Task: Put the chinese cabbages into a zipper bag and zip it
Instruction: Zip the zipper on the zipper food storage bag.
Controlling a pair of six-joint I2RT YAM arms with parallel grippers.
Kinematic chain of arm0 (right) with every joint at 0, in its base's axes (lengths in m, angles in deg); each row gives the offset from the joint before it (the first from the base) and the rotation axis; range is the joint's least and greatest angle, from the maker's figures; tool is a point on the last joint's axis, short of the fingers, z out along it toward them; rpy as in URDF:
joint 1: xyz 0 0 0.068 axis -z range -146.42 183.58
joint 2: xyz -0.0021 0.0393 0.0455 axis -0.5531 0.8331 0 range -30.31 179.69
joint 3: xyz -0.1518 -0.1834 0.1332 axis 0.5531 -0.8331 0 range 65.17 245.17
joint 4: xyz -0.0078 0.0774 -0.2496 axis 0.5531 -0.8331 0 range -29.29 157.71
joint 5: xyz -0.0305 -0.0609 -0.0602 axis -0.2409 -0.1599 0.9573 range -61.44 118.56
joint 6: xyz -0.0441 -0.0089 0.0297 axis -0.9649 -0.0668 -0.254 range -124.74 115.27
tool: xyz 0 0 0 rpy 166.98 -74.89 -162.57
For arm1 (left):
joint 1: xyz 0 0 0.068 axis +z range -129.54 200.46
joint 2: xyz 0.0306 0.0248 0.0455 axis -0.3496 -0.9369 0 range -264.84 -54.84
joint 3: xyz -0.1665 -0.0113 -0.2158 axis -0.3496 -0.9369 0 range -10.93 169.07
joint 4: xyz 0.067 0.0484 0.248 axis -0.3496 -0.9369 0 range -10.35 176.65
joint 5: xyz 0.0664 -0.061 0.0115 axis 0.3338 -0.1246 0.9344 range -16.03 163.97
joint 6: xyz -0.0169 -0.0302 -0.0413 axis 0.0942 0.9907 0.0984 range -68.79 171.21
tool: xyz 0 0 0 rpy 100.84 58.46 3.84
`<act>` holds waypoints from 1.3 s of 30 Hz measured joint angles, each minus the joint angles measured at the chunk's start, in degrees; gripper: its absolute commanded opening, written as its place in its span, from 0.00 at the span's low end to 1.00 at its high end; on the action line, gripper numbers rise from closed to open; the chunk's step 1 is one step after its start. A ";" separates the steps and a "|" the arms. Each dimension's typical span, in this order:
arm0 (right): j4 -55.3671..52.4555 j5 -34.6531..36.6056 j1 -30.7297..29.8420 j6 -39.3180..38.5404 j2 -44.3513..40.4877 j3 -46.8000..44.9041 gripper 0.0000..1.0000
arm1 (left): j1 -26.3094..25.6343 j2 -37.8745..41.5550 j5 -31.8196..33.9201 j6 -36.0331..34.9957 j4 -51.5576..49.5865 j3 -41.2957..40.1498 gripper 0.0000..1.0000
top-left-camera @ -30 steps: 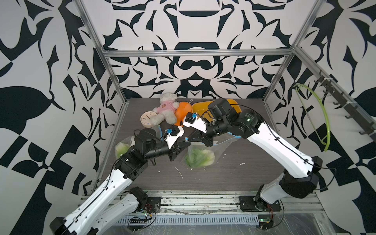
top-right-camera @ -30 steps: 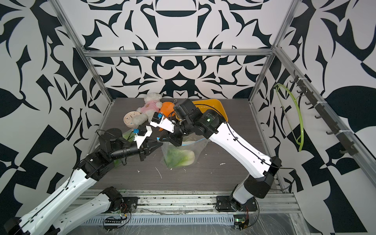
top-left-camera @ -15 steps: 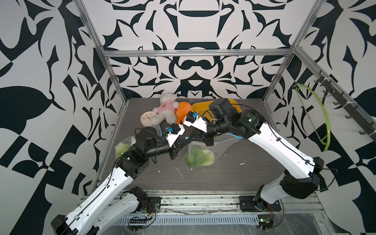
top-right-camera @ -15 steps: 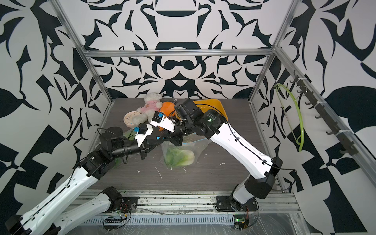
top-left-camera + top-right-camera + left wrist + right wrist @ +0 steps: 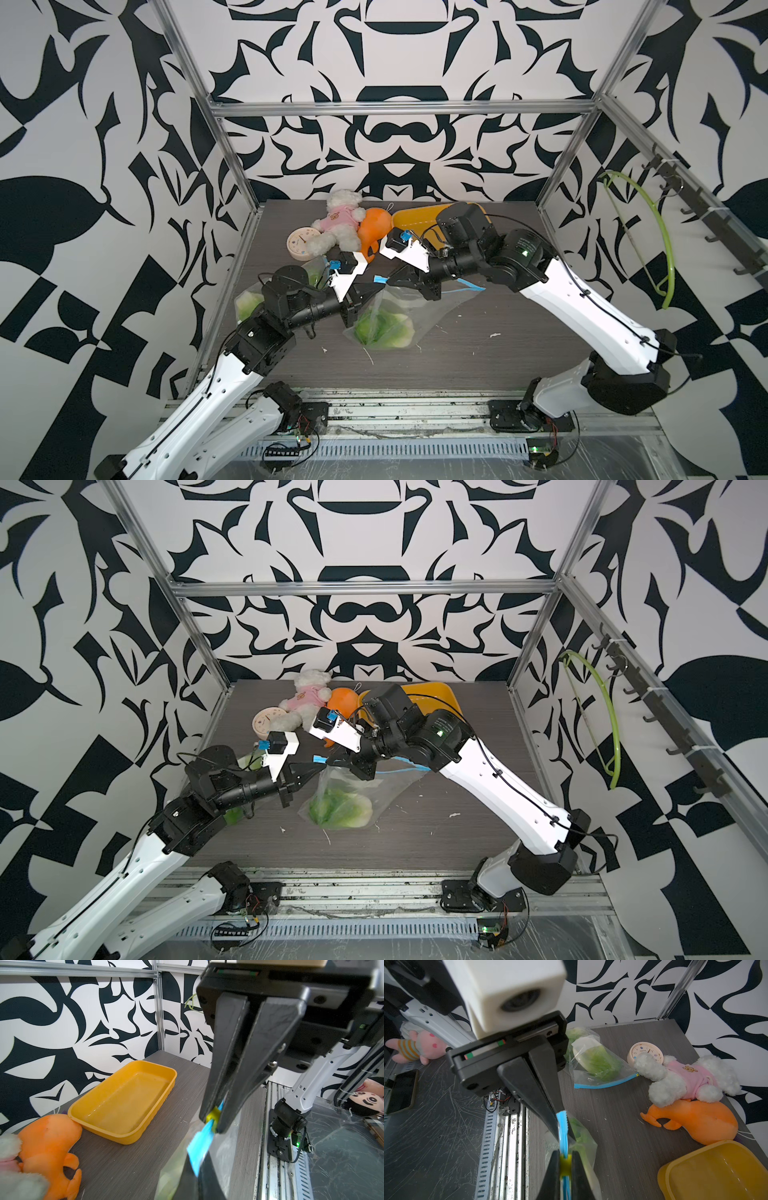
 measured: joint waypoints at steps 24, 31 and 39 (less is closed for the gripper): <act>-0.09 4.00 5.68 2.64 -8.57 -10.12 0.00 | -0.28 4.68 16.57 3.63 -8.66 1.84 0.00; -0.31 5.25 8.26 4.31 -12.09 -14.43 0.00 | -0.31 4.87 22.53 6.19 -10.12 3.48 0.00; -1.38 7.67 10.45 6.10 -15.30 -18.10 0.00 | -0.33 4.90 27.12 7.58 -12.24 4.57 0.00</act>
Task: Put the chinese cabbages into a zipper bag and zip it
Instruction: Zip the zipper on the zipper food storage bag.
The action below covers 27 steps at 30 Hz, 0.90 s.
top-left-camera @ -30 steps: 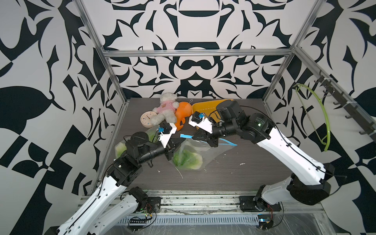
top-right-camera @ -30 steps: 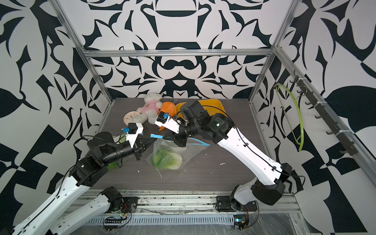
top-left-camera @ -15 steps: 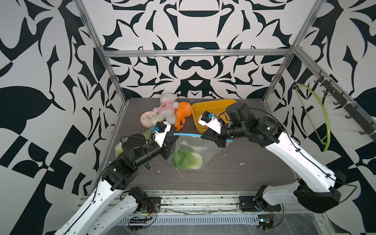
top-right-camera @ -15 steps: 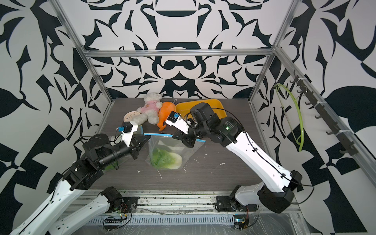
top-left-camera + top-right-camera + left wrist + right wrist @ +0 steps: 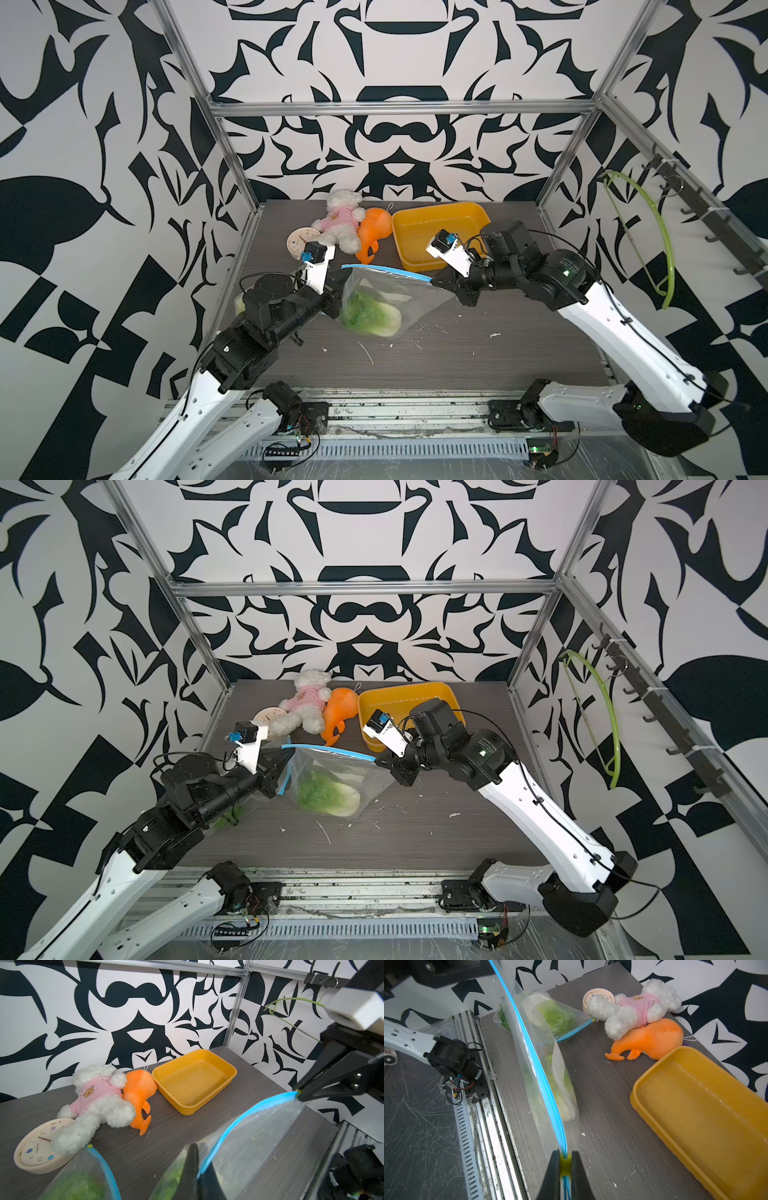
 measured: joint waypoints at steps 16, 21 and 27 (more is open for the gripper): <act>-3.65 5.46 0.81 1.18 -1.90 -2.67 0.00 | -0.15 -1.16 2.71 0.66 -0.98 0.33 0.00; -4.17 4.94 0.87 1.40 -1.55 -2.16 0.12 | -0.15 -1.53 2.62 0.96 -1.09 0.59 0.00; -4.83 1.53 1.42 3.08 -0.55 -0.50 0.40 | 0.33 -2.29 1.97 1.51 0.00 1.01 0.00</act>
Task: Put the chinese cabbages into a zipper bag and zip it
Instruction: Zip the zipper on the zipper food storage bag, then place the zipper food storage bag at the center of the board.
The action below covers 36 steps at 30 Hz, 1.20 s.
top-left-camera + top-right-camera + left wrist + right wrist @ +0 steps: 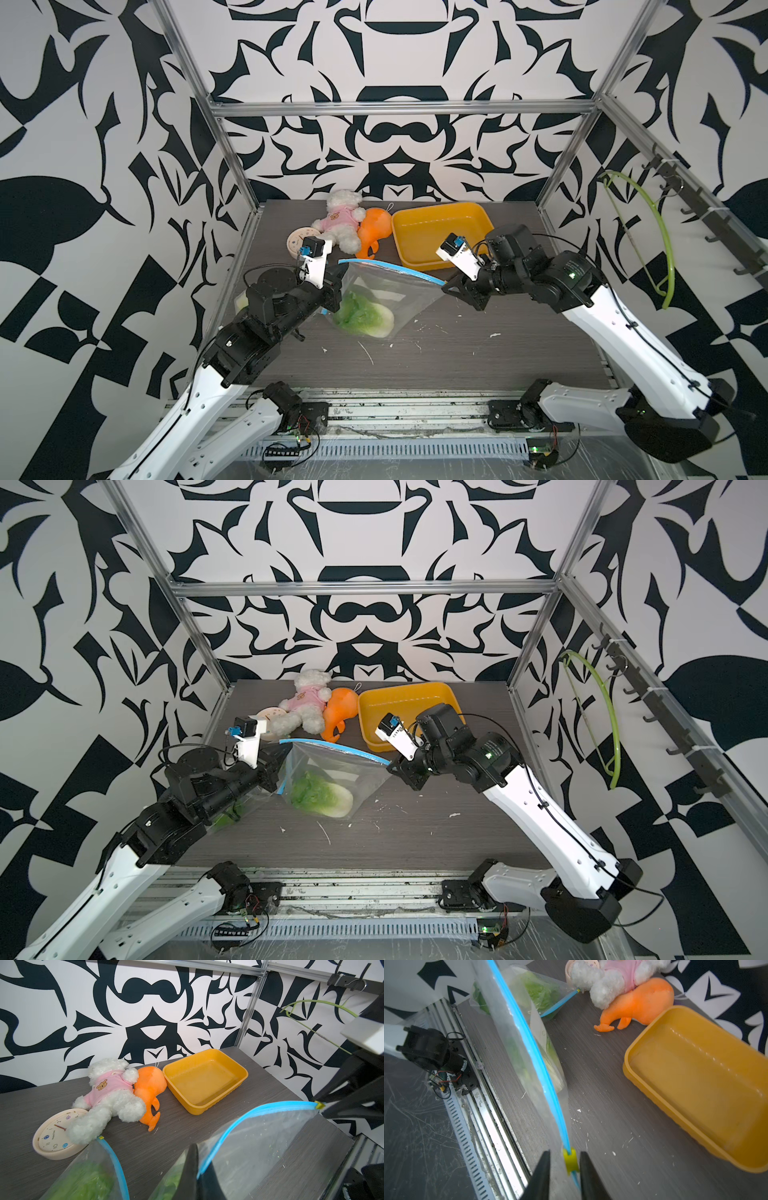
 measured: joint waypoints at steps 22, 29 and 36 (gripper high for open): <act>2.64 -6.14 0.13 1.42 7.45 3.04 0.08 | 0.07 -2.23 -2.95 0.15 2.51 0.00 0.00; 3.17 -7.72 0.13 3.10 6.91 2.86 0.00 | 0.07 -3.34 -1.99 0.24 3.10 0.02 0.00; 7.41 -10.34 -3.02 10.97 7.26 2.97 0.00 | 0.11 -4.79 1.70 0.24 2.73 2.99 0.00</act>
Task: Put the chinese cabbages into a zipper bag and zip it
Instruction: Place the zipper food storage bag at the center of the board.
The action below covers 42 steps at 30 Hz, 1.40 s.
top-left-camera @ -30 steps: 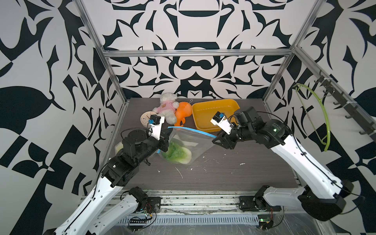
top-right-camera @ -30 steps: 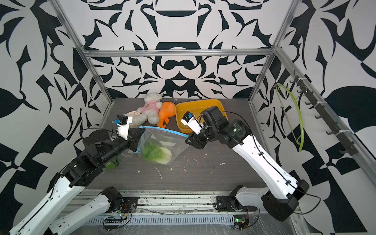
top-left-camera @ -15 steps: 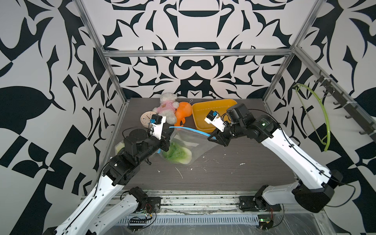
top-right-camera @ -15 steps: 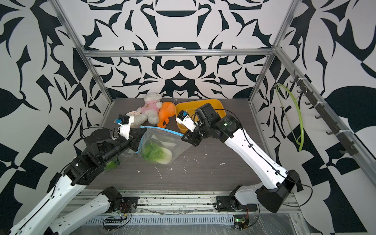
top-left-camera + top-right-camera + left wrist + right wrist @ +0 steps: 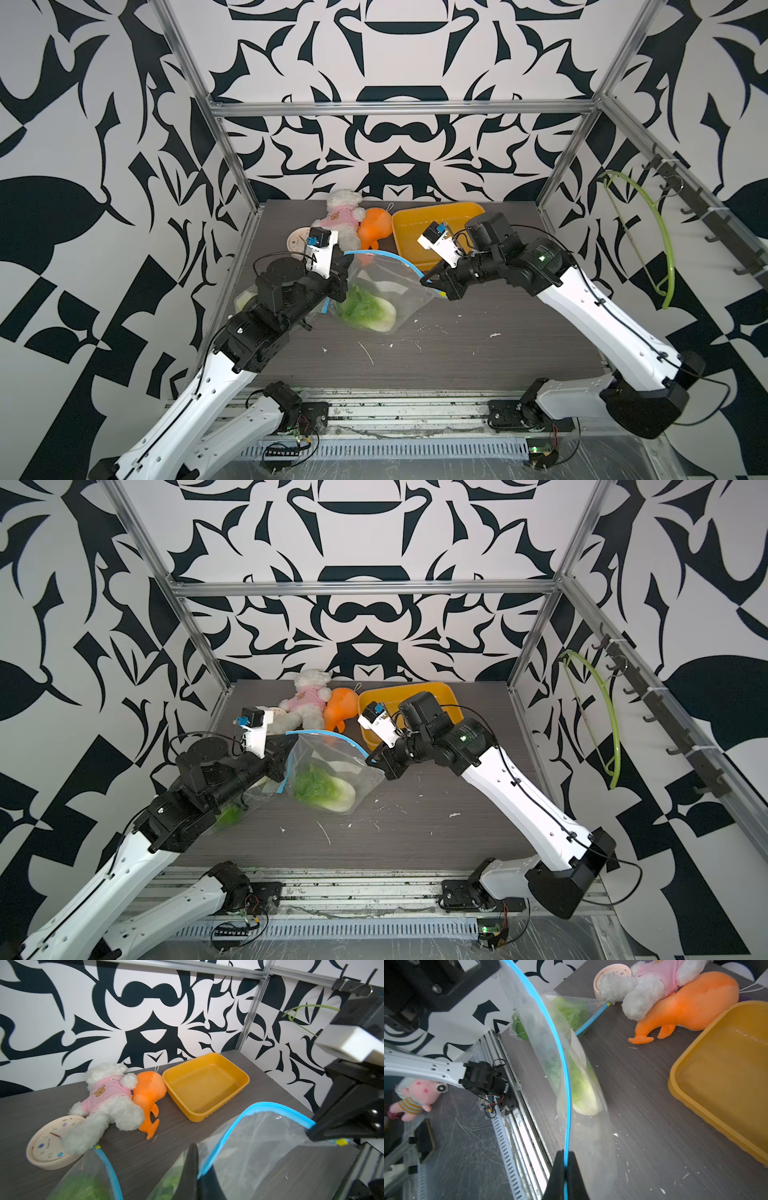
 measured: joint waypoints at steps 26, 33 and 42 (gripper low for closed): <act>19.02 21.33 10.43 39.71 -28.92 -43.50 0.00 | -6.71 -45.66 -5.25 21.62 13.22 13.03 0.53; 16.24 26.01 12.63 40.00 -32.70 -54.42 0.14 | -7.23 -40.17 -5.25 23.71 16.44 6.49 0.61; 12.90 29.57 12.63 36.74 -28.81 -47.67 0.79 | -6.69 -27.02 3.45 20.13 11.98 1.49 0.84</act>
